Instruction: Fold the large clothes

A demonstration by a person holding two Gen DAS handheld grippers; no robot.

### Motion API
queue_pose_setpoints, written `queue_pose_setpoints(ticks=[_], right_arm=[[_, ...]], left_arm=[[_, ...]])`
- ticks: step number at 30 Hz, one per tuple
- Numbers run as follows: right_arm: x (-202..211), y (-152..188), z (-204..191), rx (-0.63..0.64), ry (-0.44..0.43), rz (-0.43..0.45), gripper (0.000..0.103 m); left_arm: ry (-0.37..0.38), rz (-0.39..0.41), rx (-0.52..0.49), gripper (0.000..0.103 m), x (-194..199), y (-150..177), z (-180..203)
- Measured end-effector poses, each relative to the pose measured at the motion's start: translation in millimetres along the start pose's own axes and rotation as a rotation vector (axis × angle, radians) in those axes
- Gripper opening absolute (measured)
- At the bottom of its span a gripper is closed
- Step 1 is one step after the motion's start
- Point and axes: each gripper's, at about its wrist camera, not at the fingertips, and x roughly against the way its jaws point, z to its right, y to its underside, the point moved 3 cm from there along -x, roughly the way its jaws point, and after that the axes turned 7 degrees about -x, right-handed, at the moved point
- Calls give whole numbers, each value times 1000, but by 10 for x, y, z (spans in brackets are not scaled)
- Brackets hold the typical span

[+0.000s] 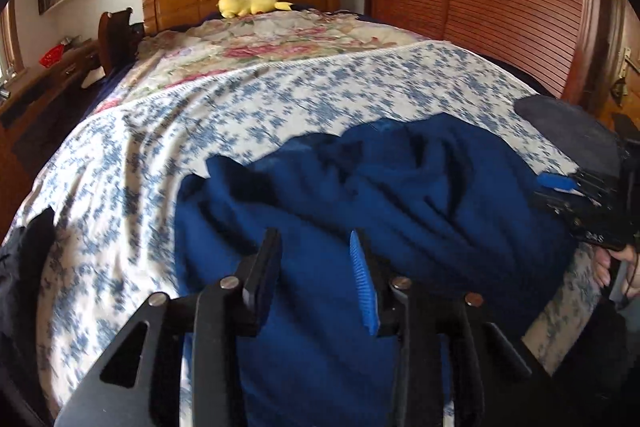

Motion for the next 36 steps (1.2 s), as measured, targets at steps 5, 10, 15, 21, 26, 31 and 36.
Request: queue_pose_setpoints(ticks=[5, 10, 15, 21, 26, 31, 36], right_arm=[[40, 128, 146, -3, 23, -16, 51], [99, 213, 224, 6, 34, -21, 52], [124, 266, 271, 15, 54, -28, 56], [190, 294, 291, -8, 44, -18, 60], [190, 347, 276, 10, 57, -18, 62], [251, 412, 345, 7, 76, -11, 65], [298, 460, 498, -31, 105, -19, 68]], left_arm=[[5, -24, -5, 34, 59, 290, 265], [17, -45, 25, 34, 82, 549, 440], [-10, -57, 13, 34, 19, 676, 533], [-12, -41, 33, 36, -21, 718, 525], [-11, -40, 39, 36, -62, 734, 521], [-12, -40, 40, 37, -60, 737, 523], [-15, -44, 36, 37, -50, 741, 540]])
